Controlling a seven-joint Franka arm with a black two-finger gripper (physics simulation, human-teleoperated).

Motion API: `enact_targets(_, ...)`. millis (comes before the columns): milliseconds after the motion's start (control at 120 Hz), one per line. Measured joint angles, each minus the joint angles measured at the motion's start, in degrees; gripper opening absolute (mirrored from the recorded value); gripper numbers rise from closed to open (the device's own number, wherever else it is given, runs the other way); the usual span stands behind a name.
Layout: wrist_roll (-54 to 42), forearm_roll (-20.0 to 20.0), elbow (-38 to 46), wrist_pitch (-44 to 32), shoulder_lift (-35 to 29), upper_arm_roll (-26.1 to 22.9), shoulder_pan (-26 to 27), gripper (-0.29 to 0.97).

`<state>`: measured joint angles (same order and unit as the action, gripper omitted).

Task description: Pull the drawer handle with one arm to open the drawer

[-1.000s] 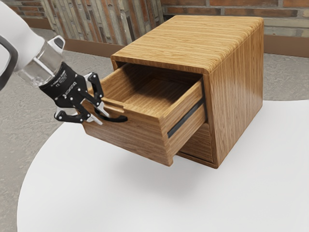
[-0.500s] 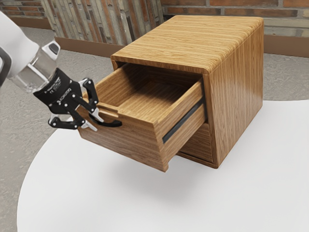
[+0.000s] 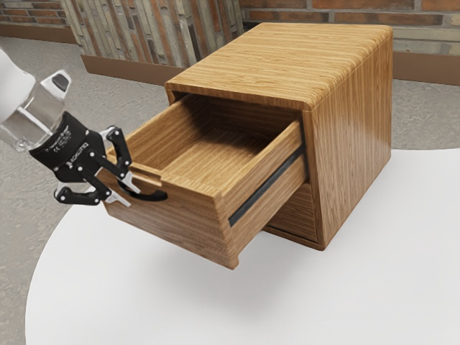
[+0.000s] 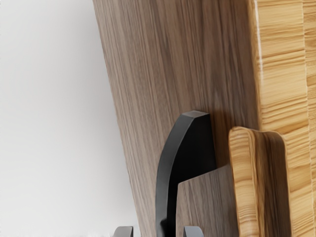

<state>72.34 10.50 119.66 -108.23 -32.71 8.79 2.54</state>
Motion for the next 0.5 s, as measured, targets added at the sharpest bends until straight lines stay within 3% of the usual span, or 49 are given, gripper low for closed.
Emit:
enact_targets(250,0.03,-0.11,1.22,0.24,-2.89,0.0,0.0,0.04)
enact_targets(350,0.25,-0.89,1.13,1.5,-7.2,0.0,0.0,0.05)
enact_targets(500,0.61,-5.16,-6.65,6.62,-11.95,1.11,0.0,0.35)
